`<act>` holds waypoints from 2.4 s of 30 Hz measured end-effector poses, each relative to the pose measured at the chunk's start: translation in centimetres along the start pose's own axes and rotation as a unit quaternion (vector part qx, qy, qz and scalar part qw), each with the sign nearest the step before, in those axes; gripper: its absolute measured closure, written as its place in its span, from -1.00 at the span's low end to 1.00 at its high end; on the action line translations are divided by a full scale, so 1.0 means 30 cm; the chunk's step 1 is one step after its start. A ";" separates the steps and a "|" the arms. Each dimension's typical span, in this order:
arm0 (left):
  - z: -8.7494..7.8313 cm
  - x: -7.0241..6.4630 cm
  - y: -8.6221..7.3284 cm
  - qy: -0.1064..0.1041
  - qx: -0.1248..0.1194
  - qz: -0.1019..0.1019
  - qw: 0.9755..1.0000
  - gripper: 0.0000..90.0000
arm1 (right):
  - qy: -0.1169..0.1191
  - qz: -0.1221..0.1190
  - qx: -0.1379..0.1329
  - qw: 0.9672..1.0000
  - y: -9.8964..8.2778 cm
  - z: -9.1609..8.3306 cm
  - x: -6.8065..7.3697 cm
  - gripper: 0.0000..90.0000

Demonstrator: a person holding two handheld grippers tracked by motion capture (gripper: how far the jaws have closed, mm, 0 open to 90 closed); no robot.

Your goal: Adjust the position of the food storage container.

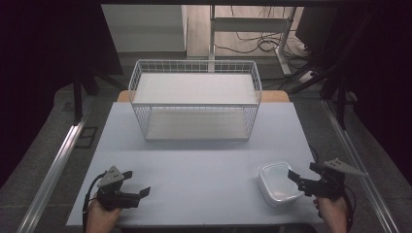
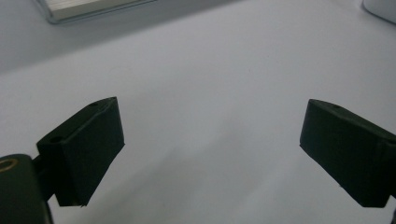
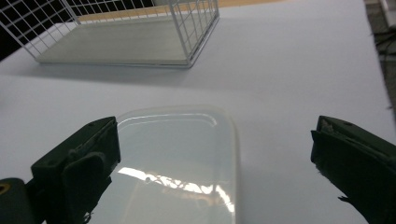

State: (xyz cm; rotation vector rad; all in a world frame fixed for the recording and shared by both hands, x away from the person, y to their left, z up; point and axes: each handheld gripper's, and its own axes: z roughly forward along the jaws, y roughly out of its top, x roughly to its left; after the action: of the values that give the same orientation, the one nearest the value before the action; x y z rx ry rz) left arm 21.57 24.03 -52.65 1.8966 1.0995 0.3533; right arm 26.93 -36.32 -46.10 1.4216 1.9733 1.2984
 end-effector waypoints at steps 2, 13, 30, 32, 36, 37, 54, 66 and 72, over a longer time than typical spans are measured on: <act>-0.015 -0.005 -0.007 0.007 0.002 0.000 1.000 -0.87 | -0.001 0.003 0.004 1.000 -0.008 0.005 0.007 -0.96; -0.015 0.000 -0.013 0.005 0.004 -0.011 1.000 -0.87 | -0.046 -0.039 0.057 0.997 -0.028 0.050 0.027 -1.00; -0.007 -0.002 -0.013 0.003 0.011 -0.013 1.000 -0.86 | -0.049 -0.025 0.070 0.996 -0.019 0.031 0.015 -0.73; -0.003 -0.004 -0.013 0.003 0.013 -0.013 1.000 -0.86 | -0.063 -0.019 0.067 0.996 -0.014 0.020 0.011 -0.50; 0.000 -0.004 -0.013 0.002 0.017 -0.012 1.000 -0.86 | -0.059 -0.021 0.060 0.996 0.001 -0.015 0.002 0.24; 0.000 -0.004 -0.013 0.002 0.017 -0.012 1.000 -0.86 | -0.059 -0.021 0.060 0.996 0.001 -0.015 0.002 0.24; 0.006 -0.005 -0.014 -0.001 0.026 -0.014 1.000 -0.86 | -0.045 -0.034 0.135 0.989 -0.022 0.029 0.032 0.98; 0.011 -0.009 -0.012 -0.002 0.028 -0.013 1.000 -0.85 | 0.029 -0.054 0.147 0.987 -0.025 0.121 0.170 0.98; 0.013 -0.011 -0.011 -0.004 0.029 -0.013 0.999 -0.85 | 0.060 -0.063 0.153 0.984 -0.029 0.165 0.248 0.98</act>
State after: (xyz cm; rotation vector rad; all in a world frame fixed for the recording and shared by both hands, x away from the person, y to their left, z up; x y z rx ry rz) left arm 21.43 23.61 -53.09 1.9297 1.1398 0.3024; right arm 27.03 -27.50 -47.82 1.3476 2.3846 1.0816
